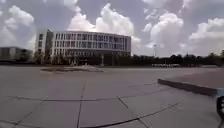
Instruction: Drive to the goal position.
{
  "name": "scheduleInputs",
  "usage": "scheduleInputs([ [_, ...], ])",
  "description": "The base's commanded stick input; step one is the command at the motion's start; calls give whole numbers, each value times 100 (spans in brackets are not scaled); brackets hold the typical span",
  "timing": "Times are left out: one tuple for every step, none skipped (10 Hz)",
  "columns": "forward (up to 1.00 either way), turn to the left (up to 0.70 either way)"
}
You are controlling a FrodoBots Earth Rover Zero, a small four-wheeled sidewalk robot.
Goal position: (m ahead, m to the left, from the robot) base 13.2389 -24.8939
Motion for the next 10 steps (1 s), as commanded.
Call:
scheduleInputs([
  [70,5],
  [70,5],
  [70,5],
  [70,5],
  [70,5],
  [70,5],
  [70,5],
  [70,5],
  [70,5],
  [70,5],
])
